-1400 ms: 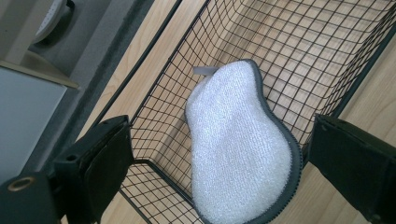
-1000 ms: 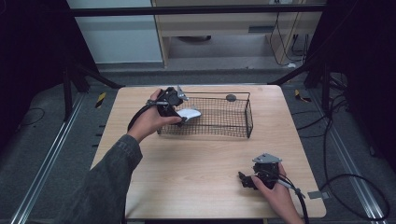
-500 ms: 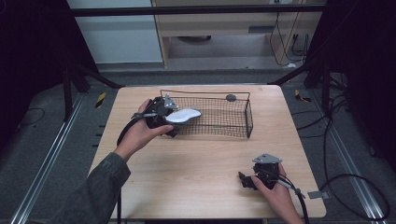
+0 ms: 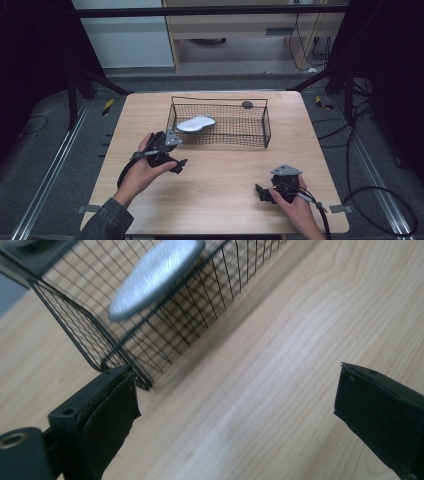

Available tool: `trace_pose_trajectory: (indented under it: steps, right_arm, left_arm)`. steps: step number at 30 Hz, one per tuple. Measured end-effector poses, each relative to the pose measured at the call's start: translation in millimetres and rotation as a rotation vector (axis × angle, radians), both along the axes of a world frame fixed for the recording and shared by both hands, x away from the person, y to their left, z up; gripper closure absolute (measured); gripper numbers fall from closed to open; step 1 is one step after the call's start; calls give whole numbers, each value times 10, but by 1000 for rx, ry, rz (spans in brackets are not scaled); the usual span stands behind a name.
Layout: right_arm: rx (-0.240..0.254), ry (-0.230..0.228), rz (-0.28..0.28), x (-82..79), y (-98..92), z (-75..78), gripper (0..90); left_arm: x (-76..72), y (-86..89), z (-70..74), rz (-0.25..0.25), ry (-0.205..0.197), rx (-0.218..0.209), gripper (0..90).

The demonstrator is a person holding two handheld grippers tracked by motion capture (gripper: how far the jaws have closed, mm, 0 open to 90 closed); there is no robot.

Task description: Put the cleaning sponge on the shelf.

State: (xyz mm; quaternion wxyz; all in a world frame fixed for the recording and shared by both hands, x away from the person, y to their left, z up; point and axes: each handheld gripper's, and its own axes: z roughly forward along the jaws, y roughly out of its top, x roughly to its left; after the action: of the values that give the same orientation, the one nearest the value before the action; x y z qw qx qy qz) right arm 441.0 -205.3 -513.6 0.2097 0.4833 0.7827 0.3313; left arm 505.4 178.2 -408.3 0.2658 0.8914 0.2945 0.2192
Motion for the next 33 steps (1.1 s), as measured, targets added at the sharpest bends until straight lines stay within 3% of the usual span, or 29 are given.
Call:
trace_pose_trajectory:
  steps: [8,9,13,19,22,23,33]
  right_arm:
    - [1,1,0,0,0,0,4]
    - [0,0,0,0,0,0,4]
    - [1,0,0,0,0,0,4]
    - [0,0,0,0,0,0,4]
    - [1,0,0,0,0,0,4]
    - [1,0,0,0,0,0,4]
    - [1,1,1,0,0,0,4]
  left_arm:
    - [-67,145,-261,41,41,-21,36]
    - [-83,198,-346,59,49,-34,38]
    - [-100,289,-472,89,60,-20,38]
    - [-111,549,-664,174,78,-74,38]
    - [-114,618,-702,191,80,-65,38]
    - [-115,685,-735,214,87,-90,37]
    - [-49,941,-841,294,83,-123,36]
